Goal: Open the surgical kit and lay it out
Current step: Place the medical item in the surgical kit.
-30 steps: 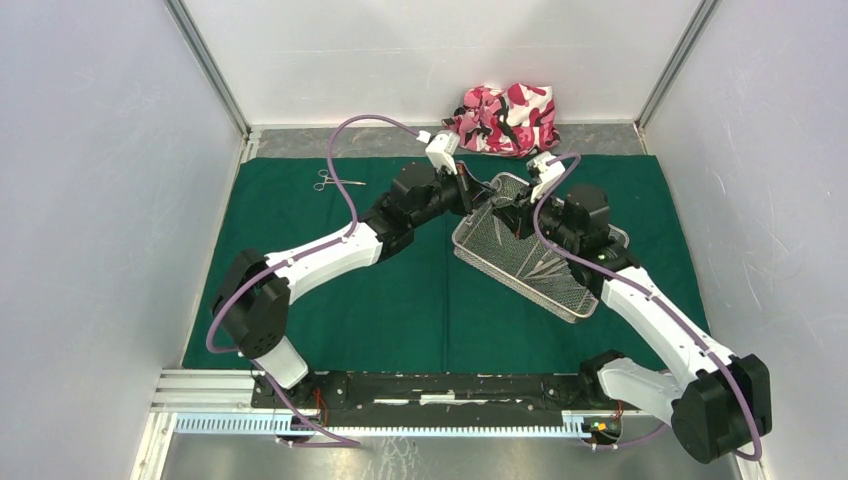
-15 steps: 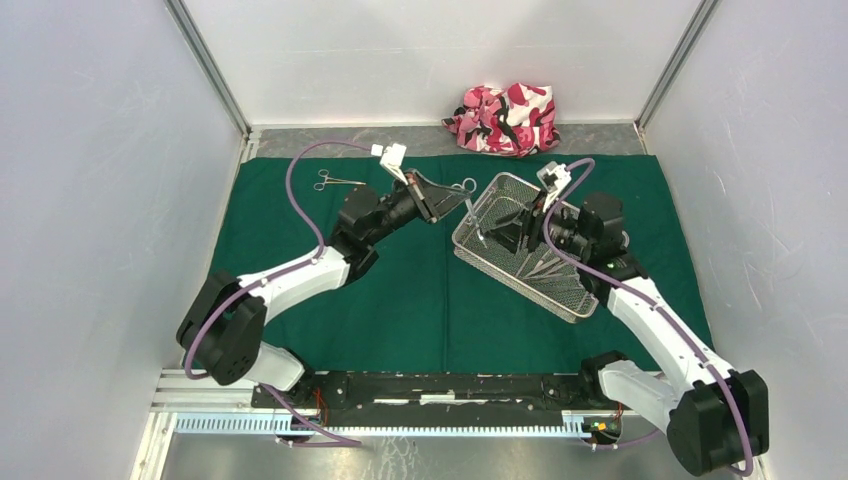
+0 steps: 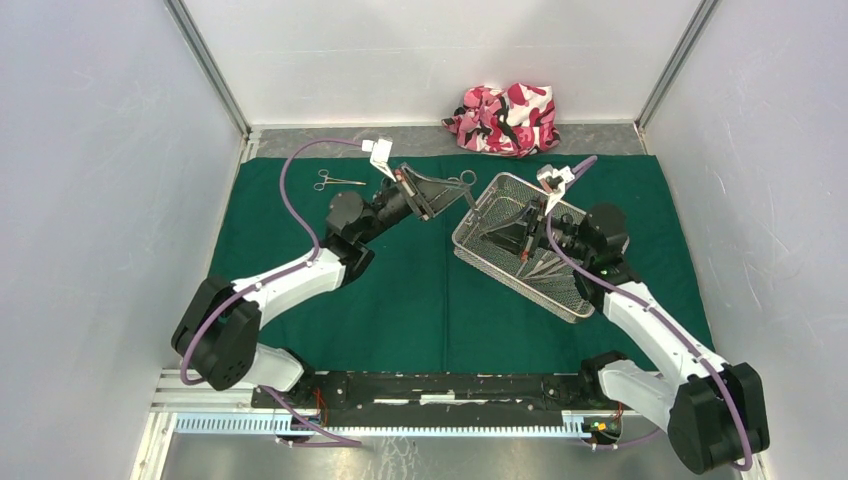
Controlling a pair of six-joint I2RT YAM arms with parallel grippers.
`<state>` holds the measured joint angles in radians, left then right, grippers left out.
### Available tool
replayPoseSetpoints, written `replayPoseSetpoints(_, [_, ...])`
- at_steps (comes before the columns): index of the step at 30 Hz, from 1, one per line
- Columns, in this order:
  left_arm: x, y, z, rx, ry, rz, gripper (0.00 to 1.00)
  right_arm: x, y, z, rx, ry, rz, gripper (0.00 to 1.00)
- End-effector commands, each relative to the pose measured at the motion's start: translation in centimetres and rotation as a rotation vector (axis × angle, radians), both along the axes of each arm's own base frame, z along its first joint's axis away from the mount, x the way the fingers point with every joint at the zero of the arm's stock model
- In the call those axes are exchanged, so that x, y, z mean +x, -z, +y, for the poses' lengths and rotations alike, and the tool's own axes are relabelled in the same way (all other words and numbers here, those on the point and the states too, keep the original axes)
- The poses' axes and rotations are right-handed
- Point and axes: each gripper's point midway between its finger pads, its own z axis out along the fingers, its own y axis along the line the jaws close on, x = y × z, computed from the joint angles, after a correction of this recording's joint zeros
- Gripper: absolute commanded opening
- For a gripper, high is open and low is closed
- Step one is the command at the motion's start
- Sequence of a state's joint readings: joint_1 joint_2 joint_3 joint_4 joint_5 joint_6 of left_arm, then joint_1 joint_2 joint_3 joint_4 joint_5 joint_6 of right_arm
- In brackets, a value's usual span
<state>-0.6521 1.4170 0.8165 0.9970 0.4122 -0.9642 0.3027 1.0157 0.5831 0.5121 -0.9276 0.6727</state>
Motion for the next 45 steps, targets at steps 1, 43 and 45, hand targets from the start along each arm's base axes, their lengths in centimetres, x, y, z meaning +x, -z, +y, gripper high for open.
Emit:
replayPoseSetpoints(1, [1.7,1.4,0.5,0.114,-0.102,0.196,0.55,1.4,-1.6,-0.2,-0.03,0.073,-0.097,0.0])
replayPoseSetpoints(43, [11.8,14.0,27.4,0.181,-1.242,1.092,0.02,7.0,3.6,-4.6,-0.563,0.601,-0.114,0.62])
replayPoseSetpoints(45, [13.3,15.6,29.7,0.139,-1.301,1.188,0.02,7.0,4.0,-4.9,-0.578,0.606,-0.112,0.62])
